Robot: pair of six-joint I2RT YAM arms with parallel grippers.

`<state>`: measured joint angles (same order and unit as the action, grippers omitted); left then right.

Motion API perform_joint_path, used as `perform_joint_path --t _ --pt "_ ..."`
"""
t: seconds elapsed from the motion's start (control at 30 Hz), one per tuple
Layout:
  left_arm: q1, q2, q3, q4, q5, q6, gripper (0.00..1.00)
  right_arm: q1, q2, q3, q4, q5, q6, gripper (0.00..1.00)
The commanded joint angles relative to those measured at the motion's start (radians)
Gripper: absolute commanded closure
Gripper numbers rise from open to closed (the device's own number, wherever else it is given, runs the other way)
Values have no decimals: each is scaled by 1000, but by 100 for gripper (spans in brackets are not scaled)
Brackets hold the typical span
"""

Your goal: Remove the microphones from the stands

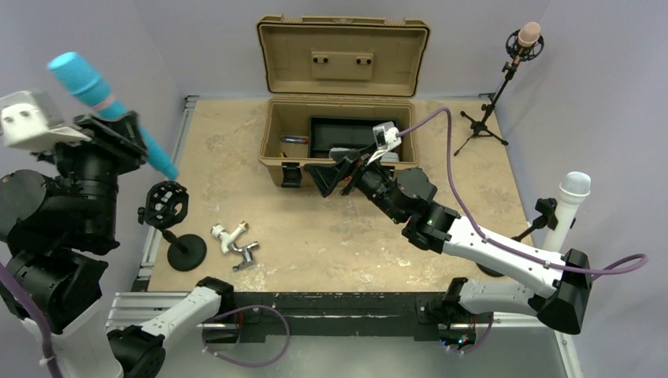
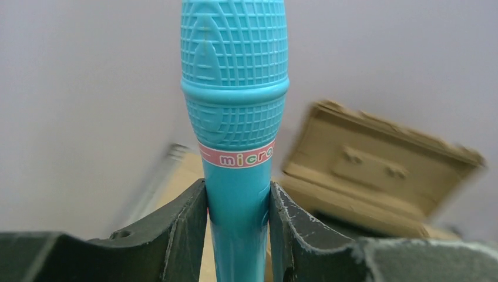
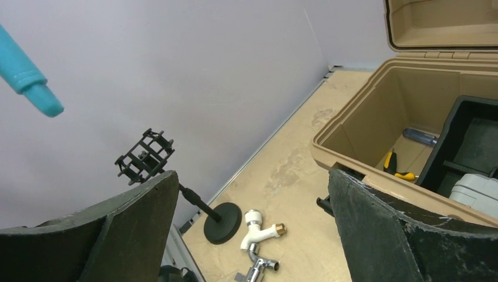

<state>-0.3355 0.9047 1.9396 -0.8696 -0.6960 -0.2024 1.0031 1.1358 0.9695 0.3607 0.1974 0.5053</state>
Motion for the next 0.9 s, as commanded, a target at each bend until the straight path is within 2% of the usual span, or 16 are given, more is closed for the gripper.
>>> perform_joint_path --t 0.0,0.1,0.27,0.43,0.57,0.67,0.87 --pt "3 125 29 -271 701 -119 100 5 -69 -29 65 64 31 4" --pt "3 138 -98 -230 883 -175 100 5 -154 -78 82 132 59 4" --pt "-29 180 -324 -174 1044 -264 100 5 -320 -150 73 277 103 3" --pt "-277 234 -521 -117 831 -355 100 4 -441 -193 58 373 111 3" --pt "-327 273 -772 64 808 -515 100 4 -485 -207 49 404 113 3" --pt "-358 337 -814 44 617 -585 100 5 -487 -215 36 424 120 2" --pt "-463 435 -932 198 442 -760 100 4 -487 -233 47 422 129 2"
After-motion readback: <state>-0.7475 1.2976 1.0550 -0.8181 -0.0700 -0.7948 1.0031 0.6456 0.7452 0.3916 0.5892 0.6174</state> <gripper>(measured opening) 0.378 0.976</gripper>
